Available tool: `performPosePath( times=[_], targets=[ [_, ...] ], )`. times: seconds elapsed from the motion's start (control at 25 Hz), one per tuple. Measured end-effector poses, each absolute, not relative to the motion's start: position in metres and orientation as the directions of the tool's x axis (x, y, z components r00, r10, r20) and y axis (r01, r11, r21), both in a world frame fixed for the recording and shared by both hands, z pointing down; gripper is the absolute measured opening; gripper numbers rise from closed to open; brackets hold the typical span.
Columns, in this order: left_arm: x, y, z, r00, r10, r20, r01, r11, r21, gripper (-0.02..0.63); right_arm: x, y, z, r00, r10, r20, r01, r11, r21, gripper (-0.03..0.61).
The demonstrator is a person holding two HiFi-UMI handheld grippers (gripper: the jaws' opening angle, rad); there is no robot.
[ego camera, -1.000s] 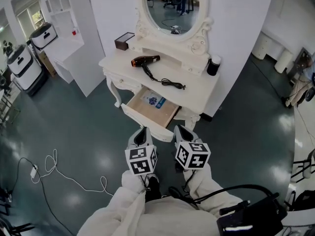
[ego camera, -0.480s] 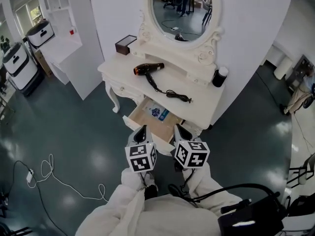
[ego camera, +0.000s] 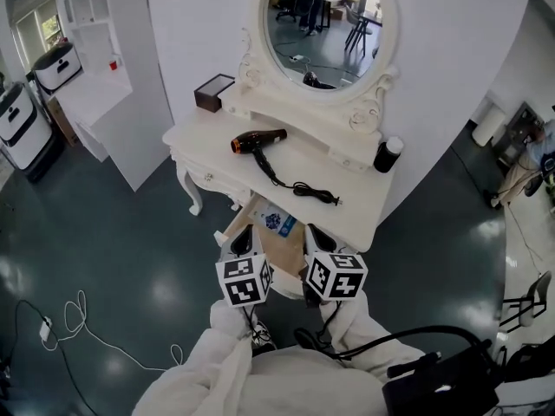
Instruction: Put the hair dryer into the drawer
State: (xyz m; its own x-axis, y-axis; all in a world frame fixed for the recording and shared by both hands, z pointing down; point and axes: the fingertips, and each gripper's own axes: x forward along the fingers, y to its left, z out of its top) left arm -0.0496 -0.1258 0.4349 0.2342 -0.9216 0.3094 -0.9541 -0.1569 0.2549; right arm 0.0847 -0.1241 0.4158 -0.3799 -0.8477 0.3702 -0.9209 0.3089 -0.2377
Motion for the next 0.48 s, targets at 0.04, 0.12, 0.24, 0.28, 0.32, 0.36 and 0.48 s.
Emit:
performPosePath(
  times=[0.04,0.12,0.24,0.28,0.32,0.36,0.48],
  targets=[
    [-0.051,-0.131,0.437,0.239,-0.919,0.313,-0.953,-0.159,0.259,-0.005,0.083,-0.129,0.417,-0.376,-0.849,0.371,-0.923,0.305,-0.236,0.061],
    [-0.055,-0.141,0.442,0.249,-0.915,0.318,-0.949,-0.166,0.267,-0.005,0.079,-0.138,0.418,-0.367,-0.853,0.371,-0.926,0.299,-0.231,0.061],
    [-0.059,-0.154,0.448,0.262,-0.908,0.326,-0.946,-0.175,0.275,-0.005,0.072,-0.149,0.421,-0.358,-0.852,0.382,-0.93,0.292,-0.221,0.061],
    [-0.06,-0.157,0.45,0.266,-0.906,0.329,-0.945,-0.177,0.275,-0.005,0.069,-0.151,0.422,-0.356,-0.85,0.389,-0.932,0.29,-0.218,0.061],
    [-0.061,-0.16,0.453,0.269,-0.904,0.332,-0.945,-0.18,0.274,-0.005,0.067,-0.153,0.425,-0.354,-0.847,0.397,-0.933,0.289,-0.216,0.061],
    [-0.062,-0.162,0.455,0.271,-0.902,0.335,-0.944,-0.182,0.274,-0.005,0.065,-0.154,0.427,-0.352,-0.844,0.405,-0.934,0.287,-0.214,0.061],
    [-0.062,-0.167,0.467,0.283,-0.891,0.354,-0.94,-0.185,0.286,-0.005,0.059,-0.157,0.437,-0.346,-0.836,0.426,-0.936,0.279,-0.213,0.061]
  ],
)
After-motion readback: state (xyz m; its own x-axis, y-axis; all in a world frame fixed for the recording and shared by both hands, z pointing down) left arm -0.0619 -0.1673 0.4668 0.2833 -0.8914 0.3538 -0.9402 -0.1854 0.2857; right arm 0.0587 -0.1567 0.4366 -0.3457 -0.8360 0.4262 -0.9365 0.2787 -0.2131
